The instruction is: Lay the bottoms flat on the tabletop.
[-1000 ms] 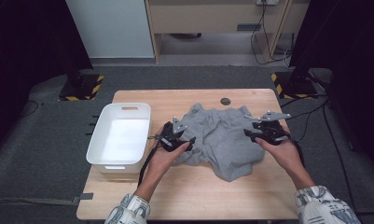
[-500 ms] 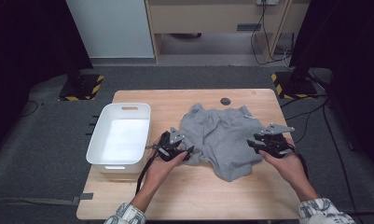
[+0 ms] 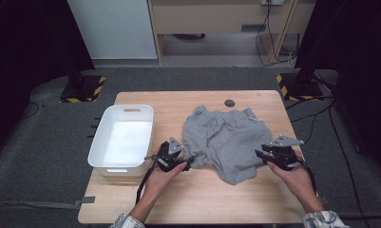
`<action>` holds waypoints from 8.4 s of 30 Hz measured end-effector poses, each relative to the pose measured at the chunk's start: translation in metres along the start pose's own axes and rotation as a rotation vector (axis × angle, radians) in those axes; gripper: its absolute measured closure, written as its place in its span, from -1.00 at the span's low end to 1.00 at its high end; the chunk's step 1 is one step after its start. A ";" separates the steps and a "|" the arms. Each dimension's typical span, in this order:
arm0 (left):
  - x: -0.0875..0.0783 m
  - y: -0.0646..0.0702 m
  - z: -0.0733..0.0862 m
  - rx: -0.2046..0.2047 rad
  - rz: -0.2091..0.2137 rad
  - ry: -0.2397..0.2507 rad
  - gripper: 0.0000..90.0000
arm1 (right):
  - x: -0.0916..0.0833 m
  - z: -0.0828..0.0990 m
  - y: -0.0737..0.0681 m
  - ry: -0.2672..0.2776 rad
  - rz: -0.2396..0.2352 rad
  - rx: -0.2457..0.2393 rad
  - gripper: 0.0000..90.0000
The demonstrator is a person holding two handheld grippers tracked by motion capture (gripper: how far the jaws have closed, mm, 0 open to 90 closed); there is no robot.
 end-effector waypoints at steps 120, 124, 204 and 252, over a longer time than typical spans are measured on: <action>0.010 0.017 0.021 0.043 -0.054 -0.079 0.75 | 0.034 0.040 -0.011 -0.122 -0.104 0.002 0.66; 0.010 0.018 0.021 0.042 -0.052 -0.079 0.75 | 0.036 0.037 -0.013 -0.136 -0.113 0.001 0.90; 0.012 0.019 0.022 0.076 -0.041 -0.118 0.72 | 0.087 -0.069 -0.030 -0.104 -0.108 -0.093 0.51; 0.011 0.016 0.022 0.068 -0.046 -0.115 0.73 | 0.059 -0.025 -0.013 -0.068 -0.086 -0.034 0.35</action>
Point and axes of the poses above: each handheld gripper's, and its own axes: x roughly forward along the jaws, z roughly out of its underside, y roughly to its right, the point moved 1 cm from there along x, roughly forward along the jaws, and after that the axes turned 5 degrees about -z, right-handed, at the moved point
